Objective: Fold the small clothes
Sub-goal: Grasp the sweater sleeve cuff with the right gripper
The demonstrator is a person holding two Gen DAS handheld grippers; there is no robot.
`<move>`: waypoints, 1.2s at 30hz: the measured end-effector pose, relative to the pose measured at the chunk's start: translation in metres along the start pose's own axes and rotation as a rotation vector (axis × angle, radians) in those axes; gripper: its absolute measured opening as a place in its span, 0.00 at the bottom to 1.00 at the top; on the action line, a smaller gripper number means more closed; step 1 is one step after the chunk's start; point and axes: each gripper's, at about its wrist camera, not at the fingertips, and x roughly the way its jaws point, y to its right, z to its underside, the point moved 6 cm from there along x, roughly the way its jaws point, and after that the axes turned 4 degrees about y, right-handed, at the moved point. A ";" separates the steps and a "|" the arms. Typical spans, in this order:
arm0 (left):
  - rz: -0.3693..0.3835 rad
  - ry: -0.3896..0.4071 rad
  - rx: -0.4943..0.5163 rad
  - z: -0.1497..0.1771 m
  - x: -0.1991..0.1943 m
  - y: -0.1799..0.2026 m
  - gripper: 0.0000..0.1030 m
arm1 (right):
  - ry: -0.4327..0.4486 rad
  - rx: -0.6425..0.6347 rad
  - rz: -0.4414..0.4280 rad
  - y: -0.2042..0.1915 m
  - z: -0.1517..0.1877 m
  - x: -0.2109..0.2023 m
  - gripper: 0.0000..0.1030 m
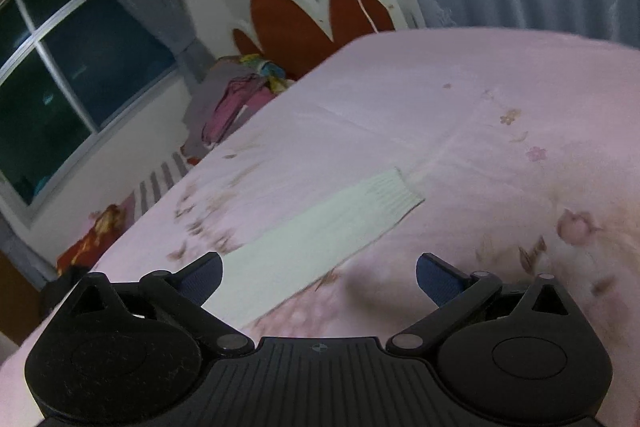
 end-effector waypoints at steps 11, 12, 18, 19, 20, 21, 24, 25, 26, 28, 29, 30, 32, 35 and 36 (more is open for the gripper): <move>-0.051 -0.091 0.037 -0.001 0.051 0.028 1.00 | -0.076 0.109 0.035 0.060 -0.007 0.082 0.54; -0.053 -0.089 0.034 -0.002 0.053 0.028 1.00 | -0.085 0.121 0.039 0.065 -0.006 0.086 0.54; -0.075 -0.082 0.007 -0.010 0.059 0.021 1.00 | -0.113 0.177 0.031 0.078 -0.005 0.095 0.33; -0.076 -0.080 0.001 -0.012 0.059 0.019 1.00 | -0.112 0.194 0.031 0.080 -0.005 0.095 0.33; -0.078 -0.080 -0.001 -0.013 0.059 0.019 1.00 | -0.109 0.202 0.033 0.082 -0.006 0.095 0.33; -0.081 -0.080 -0.003 -0.014 0.059 0.016 1.00 | -0.107 0.207 0.035 0.082 -0.009 0.098 0.33; -0.081 -0.083 -0.006 -0.014 0.058 0.008 1.00 | -0.103 0.216 0.040 0.081 -0.011 0.098 0.33; -0.084 -0.085 -0.007 -0.014 0.057 0.005 1.00 | -0.099 0.217 0.041 0.082 -0.011 0.096 0.27; -0.086 -0.086 -0.007 -0.013 0.057 0.001 1.00 | -0.097 0.210 0.054 0.082 -0.011 0.097 0.16; -0.088 -0.088 -0.015 -0.011 0.054 -0.010 1.00 | -0.097 0.204 0.084 0.087 -0.012 0.098 0.03; -0.086 -0.089 -0.021 -0.009 0.054 -0.015 1.00 | -0.099 0.202 0.085 0.087 -0.012 0.098 0.03; -0.080 -0.093 -0.027 -0.007 0.053 -0.022 1.00 | -0.105 0.182 0.094 0.085 -0.013 0.097 0.03; -0.069 -0.104 -0.035 -0.002 0.054 -0.034 1.00 | -0.097 0.115 0.111 0.073 -0.015 0.088 0.02; -0.039 -0.114 -0.060 0.006 0.058 -0.056 1.00 | -0.061 0.014 0.091 0.040 -0.016 0.067 0.02; -0.026 -0.117 -0.078 0.008 0.060 -0.064 1.00 | -0.052 -0.023 0.080 0.028 -0.015 0.059 0.02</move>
